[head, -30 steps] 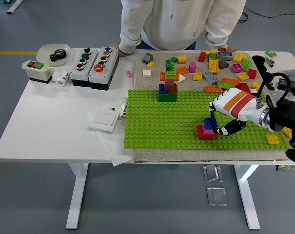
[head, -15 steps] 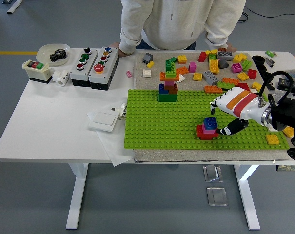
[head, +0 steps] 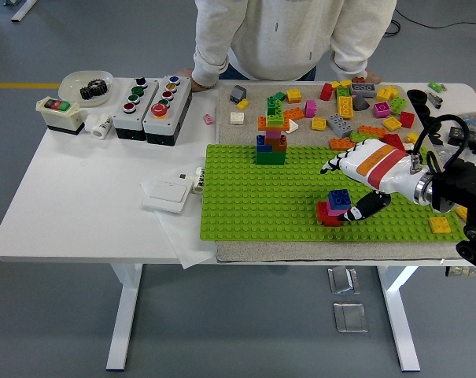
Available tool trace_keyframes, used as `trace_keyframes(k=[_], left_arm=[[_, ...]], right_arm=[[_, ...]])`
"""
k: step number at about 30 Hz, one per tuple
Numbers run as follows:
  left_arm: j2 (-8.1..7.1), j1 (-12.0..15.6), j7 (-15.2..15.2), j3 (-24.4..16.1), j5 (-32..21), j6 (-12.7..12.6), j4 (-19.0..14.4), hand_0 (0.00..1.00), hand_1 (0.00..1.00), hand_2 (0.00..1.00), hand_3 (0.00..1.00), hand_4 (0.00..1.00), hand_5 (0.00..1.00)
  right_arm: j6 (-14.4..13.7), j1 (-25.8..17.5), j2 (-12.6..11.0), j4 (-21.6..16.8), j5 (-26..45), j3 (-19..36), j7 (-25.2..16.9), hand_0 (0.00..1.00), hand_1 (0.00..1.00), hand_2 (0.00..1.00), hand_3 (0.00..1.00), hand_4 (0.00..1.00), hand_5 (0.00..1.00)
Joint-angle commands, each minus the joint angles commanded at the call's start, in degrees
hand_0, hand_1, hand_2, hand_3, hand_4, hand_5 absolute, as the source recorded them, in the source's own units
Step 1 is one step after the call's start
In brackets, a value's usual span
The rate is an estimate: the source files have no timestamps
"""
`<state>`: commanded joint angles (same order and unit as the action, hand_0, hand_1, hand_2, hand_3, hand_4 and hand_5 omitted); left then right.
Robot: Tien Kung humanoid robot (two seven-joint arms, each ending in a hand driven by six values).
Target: Pick up the brick,pile it on top of brick,press brick,pick up the brick,pile it on top of brick,press brick
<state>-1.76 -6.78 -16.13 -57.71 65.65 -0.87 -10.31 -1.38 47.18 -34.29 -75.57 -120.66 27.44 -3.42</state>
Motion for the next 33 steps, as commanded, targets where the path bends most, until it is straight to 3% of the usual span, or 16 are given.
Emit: trace_keyframes(k=[9,33], left_arm=[[0.03,0.12,-0.03,-0.01,0.18,-0.01,0.0,0.783,0.718,0.661,0.563,0.591,0.609],[0.03,-0.15,0.02,0.32,-0.13,-0.05,0.0,0.782,0.718,0.661,0.564,0.591,0.609]], right_arm=[[-0.95,-0.44,1.84,1.83,-0.56,0.68,0.75,0.655,0.663,0.745,0.816,0.988,0.484],[-1.28,-0.53,2.9,4.27,-0.87,1.29,0.94,0.659,0.666,0.748,0.815,0.998,0.518]])
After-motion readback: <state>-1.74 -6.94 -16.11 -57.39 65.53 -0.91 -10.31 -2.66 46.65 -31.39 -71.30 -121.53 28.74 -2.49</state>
